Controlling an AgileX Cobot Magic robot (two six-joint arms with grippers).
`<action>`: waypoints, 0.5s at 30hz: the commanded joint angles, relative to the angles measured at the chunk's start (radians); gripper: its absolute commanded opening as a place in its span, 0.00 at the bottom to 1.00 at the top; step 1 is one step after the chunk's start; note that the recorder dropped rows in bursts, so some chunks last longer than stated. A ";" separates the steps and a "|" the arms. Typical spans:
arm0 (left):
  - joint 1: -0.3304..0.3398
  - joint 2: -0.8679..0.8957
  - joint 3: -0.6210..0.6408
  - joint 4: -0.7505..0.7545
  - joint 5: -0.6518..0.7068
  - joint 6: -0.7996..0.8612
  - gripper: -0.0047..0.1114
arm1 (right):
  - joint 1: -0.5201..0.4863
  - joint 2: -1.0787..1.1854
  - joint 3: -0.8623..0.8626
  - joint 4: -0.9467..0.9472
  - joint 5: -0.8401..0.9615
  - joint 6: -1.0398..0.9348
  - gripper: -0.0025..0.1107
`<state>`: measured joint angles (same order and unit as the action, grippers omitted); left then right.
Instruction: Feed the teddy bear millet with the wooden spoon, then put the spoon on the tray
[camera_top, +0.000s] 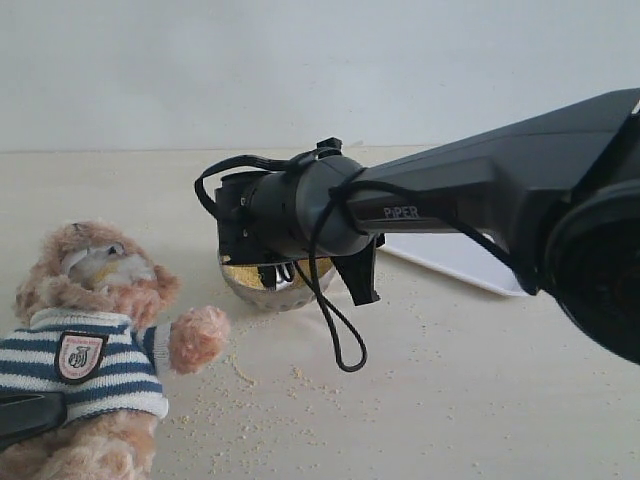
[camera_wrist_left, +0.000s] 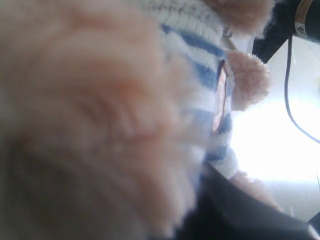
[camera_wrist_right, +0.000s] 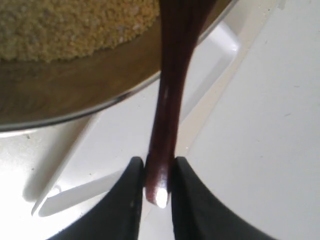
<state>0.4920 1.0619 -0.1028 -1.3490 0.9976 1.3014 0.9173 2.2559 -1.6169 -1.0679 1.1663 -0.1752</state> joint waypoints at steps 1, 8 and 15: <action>0.003 -0.007 0.000 -0.023 0.022 0.008 0.08 | 0.000 -0.014 -0.001 -0.056 -0.003 -0.011 0.02; 0.003 -0.007 0.000 -0.023 0.022 0.008 0.08 | -0.001 -0.011 -0.001 -0.147 -0.046 -0.018 0.02; 0.003 -0.007 0.000 -0.023 0.022 0.008 0.08 | -0.008 -0.010 -0.001 -0.160 -0.075 -0.043 0.02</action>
<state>0.4920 1.0619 -0.1028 -1.3490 0.9976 1.3014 0.9173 2.2544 -1.6169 -1.2052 1.0920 -0.2066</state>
